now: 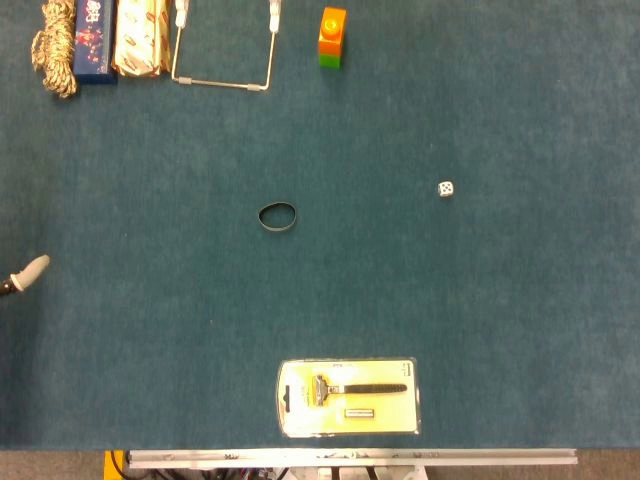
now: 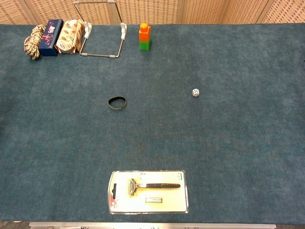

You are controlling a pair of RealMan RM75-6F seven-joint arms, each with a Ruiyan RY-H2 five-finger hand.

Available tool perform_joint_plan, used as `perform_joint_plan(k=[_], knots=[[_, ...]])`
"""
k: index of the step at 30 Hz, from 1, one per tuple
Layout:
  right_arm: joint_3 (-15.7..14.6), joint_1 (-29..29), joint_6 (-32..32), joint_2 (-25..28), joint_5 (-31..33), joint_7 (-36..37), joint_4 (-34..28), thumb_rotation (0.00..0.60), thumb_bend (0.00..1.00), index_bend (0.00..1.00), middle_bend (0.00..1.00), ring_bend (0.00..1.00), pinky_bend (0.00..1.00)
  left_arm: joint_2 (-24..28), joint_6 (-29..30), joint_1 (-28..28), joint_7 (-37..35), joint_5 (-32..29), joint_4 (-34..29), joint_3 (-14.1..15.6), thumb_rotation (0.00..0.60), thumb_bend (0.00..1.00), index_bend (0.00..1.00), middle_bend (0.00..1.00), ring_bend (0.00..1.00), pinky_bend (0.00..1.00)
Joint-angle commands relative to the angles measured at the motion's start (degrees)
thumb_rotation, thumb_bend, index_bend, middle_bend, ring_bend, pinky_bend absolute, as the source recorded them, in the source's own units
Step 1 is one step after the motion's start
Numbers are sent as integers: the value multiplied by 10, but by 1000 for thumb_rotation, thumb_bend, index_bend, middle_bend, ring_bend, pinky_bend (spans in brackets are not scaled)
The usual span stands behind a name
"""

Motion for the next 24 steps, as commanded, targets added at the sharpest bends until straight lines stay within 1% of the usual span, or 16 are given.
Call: perform_joint_plan(k=[1, 5, 7, 9, 11, 12, 14, 15, 16, 17, 18, 19, 20, 21, 23, 24], knots=[[0, 0, 1, 0, -1, 2, 0, 600, 0, 0, 41, 14, 59, 0, 0, 0, 1, -1, -1, 0, 257, 33, 0, 0, 0, 0], [0, 0, 5, 0, -9, 13, 1, 600, 0, 0, 54, 14, 59, -2, 5, 1, 2, 1, -2, -1, 364, 33, 0, 0, 0, 0], [1, 1, 7, 1, -14, 22, 0, 600, 0, 0, 61, 14, 59, -3, 8, 3, 3, 0, -2, -1, 505, 34, 0, 0, 0, 0], [1, 3, 9, 3, -20, 27, 0, 600, 0, 0, 73, 21, 59, -4, 8, 3, 7, -1, -2, -1, 594, 34, 0, 0, 0, 0], [4, 6, 10, 6, -25, 31, -5, 600, 33, 0, 98, 40, 64, -3, 6, 3, 8, -4, -4, -1, 600, 34, 0, 0, 0, 0], [6, 9, 11, 7, -30, 30, -7, 600, 109, 0, 139, 74, 95, -3, 5, 3, 10, -6, -5, -2, 600, 34, 0, 0, 0, 0], [9, 17, 8, 9, -36, 21, -12, 600, 299, 0, 241, 174, 196, -2, 3, 2, 13, -8, -6, -2, 600, 34, 0, 0, 0, 0], [12, 23, 6, 10, -42, 12, -16, 600, 407, 4, 309, 253, 277, -2, 2, 2, 14, -8, -7, -2, 600, 34, 0, 0, 0, 0], [15, 28, 3, 11, -47, 4, -19, 600, 529, 28, 399, 367, 400, -2, 2, 1, 15, -7, -8, -2, 600, 34, 0, 0, 0, 0], [16, 35, -2, 12, -52, -3, -23, 600, 592, 46, 459, 440, 482, -1, 1, 1, 15, -6, -9, -1, 600, 34, 0, 0, 2, 0], [18, 44, -13, 14, -56, -10, -31, 600, 685, 94, 562, 555, 621, -1, 2, 1, 16, -5, -9, -1, 600, 34, 0, 0, 6, 0], [20, 52, -22, 15, -59, -15, -36, 600, 752, 139, 641, 630, 713, -1, 2, 1, 16, -5, -10, 0, 600, 34, 0, 0, 10, 0], [21, 61, -33, 17, -62, -21, -41, 600, 788, 166, 687, 673, 757, 0, 3, 2, 17, -4, -11, 0, 600, 34, 0, 0, 12, 0], [22, 74, -51, 19, -64, -29, -49, 600, 837, 204, 757, 742, 811, 1, 3, 2, 19, -5, -12, 1, 600, 34, 0, 0, 13, 0], [25, 94, -82, 22, -63, -42, -60, 600, 892, 223, 844, 841, 873, 1, 3, 3, 19, -6, -13, 1, 600, 34, 0, 0, 13, 0], [26, 107, -105, 23, -58, -53, -67, 600, 911, 223, 869, 873, 894, 2, 3, 4, 20, -6, -14, 1, 600, 34, 0, 0, 13, 0]])
